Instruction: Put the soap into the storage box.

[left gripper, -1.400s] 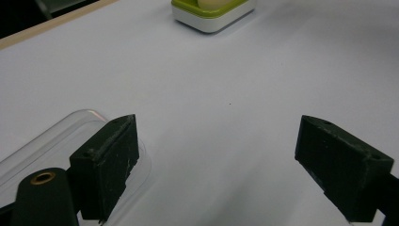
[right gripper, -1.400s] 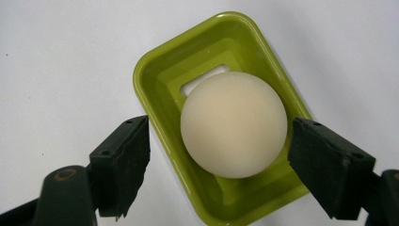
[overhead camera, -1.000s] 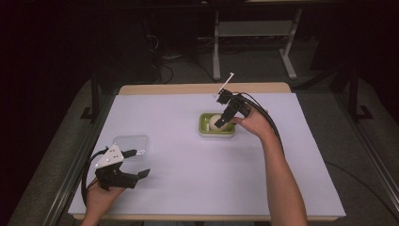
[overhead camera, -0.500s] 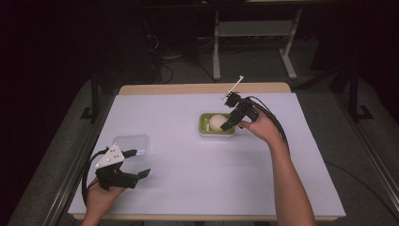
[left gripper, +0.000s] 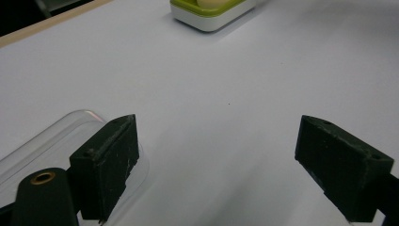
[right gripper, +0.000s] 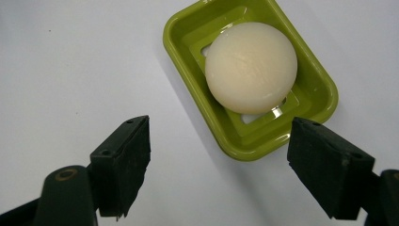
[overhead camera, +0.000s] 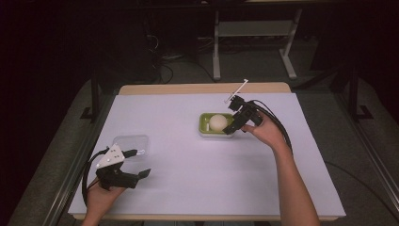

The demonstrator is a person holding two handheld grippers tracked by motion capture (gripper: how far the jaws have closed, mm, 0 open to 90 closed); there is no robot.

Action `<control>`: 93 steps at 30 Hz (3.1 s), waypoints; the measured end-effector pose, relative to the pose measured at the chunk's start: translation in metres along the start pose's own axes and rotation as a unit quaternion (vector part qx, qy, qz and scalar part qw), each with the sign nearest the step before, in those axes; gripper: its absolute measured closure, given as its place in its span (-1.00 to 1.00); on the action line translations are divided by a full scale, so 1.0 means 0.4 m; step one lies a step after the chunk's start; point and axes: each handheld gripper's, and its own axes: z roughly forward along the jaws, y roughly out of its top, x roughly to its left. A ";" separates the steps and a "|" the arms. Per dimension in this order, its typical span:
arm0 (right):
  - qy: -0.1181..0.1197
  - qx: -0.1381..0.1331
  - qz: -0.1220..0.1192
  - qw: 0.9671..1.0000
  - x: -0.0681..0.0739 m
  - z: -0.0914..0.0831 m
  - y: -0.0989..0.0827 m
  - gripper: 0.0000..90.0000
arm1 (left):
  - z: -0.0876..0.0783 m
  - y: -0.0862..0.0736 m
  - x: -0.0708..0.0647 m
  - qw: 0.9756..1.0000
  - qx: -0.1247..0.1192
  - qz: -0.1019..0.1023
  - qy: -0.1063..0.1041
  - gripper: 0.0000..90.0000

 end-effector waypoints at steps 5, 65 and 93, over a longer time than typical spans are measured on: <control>0.001 0.001 0.002 1.000 0.002 -0.004 -0.018 -0.53 | 0.002 0.001 -0.002 1.000 0.000 -0.002 -0.001 -0.70; 0.000 -0.056 0.040 0.998 0.125 -0.068 -0.329 -0.58 | 0.024 0.004 -0.013 1.000 0.009 0.000 -0.002 -0.70; 0.000 -0.075 0.057 0.996 0.183 -0.078 -0.459 -0.60 | 0.038 0.002 -0.021 1.000 0.020 0.013 -0.005 -0.70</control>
